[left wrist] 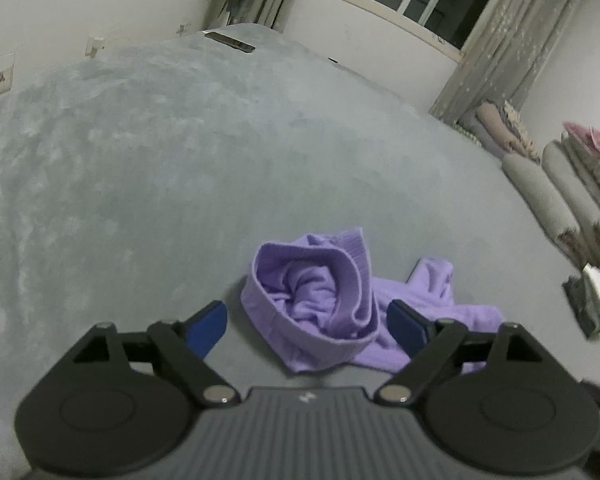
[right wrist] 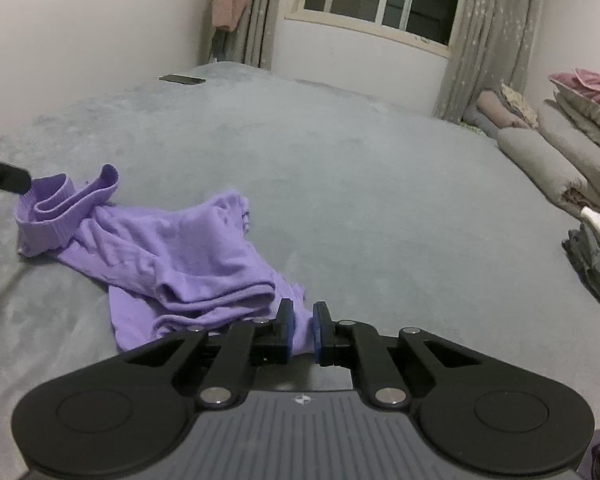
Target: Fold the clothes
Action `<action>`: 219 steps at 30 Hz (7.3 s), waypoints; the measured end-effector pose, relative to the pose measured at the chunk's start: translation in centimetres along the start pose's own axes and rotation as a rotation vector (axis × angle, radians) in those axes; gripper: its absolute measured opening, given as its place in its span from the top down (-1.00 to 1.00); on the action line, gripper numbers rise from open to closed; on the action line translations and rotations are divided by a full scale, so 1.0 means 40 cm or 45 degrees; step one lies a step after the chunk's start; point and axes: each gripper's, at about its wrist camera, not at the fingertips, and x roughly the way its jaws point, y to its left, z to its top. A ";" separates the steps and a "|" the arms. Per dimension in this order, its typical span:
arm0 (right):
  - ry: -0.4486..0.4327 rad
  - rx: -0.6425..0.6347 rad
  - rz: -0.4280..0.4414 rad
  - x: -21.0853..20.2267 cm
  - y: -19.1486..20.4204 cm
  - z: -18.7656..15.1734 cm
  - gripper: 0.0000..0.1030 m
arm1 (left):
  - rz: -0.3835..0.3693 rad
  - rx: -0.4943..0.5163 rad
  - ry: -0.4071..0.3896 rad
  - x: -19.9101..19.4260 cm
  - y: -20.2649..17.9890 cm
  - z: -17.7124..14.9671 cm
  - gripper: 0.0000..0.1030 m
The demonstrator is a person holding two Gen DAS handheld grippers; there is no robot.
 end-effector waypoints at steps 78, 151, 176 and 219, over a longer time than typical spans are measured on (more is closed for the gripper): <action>0.042 0.515 0.050 0.009 -0.210 0.009 0.47 | 0.041 -0.043 -0.117 0.072 0.105 0.085 0.77; 0.033 0.160 -0.167 0.043 -0.136 0.006 0.88 | -0.168 0.062 -0.122 0.122 0.047 0.125 0.87; -0.317 0.293 -0.135 0.001 -0.223 0.184 0.74 | -0.376 -0.148 -0.484 -0.054 0.156 0.251 0.92; -0.007 0.505 0.009 0.131 -0.249 0.133 0.93 | -0.803 1.374 -0.010 -0.150 -0.015 -0.071 0.63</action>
